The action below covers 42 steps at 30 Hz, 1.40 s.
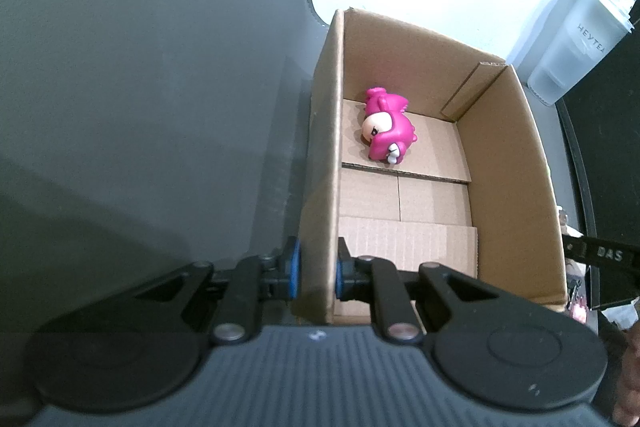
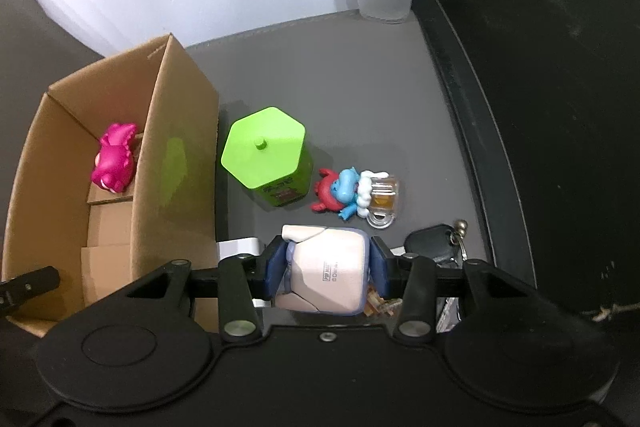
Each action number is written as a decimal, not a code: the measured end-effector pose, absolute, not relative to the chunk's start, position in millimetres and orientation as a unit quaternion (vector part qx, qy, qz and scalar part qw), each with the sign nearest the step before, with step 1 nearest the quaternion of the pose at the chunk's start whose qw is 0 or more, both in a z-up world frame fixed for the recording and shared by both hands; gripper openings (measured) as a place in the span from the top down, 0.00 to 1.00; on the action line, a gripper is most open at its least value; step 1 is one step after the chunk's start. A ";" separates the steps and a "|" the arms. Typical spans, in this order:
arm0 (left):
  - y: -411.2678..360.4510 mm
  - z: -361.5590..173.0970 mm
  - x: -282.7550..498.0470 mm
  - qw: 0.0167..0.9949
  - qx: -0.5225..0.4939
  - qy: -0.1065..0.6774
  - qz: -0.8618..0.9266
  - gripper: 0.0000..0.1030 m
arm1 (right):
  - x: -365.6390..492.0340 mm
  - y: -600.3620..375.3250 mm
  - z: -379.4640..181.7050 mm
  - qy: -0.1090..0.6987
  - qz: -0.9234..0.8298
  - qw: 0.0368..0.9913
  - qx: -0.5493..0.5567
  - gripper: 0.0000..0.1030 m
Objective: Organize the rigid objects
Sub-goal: 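Carry the cube into the box beside the dinosaur and open the right gripper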
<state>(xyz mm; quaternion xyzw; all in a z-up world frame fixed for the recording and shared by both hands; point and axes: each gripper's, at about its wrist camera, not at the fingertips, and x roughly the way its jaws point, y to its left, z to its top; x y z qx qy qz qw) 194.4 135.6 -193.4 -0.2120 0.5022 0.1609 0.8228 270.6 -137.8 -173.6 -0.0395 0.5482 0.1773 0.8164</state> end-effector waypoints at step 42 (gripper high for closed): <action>136.0 -193.7 195.4 0.826 -0.210 0.500 0.157 0.85 | 270.7 -82.1 -78.4 0.463 0.285 0.840 -0.005 0.58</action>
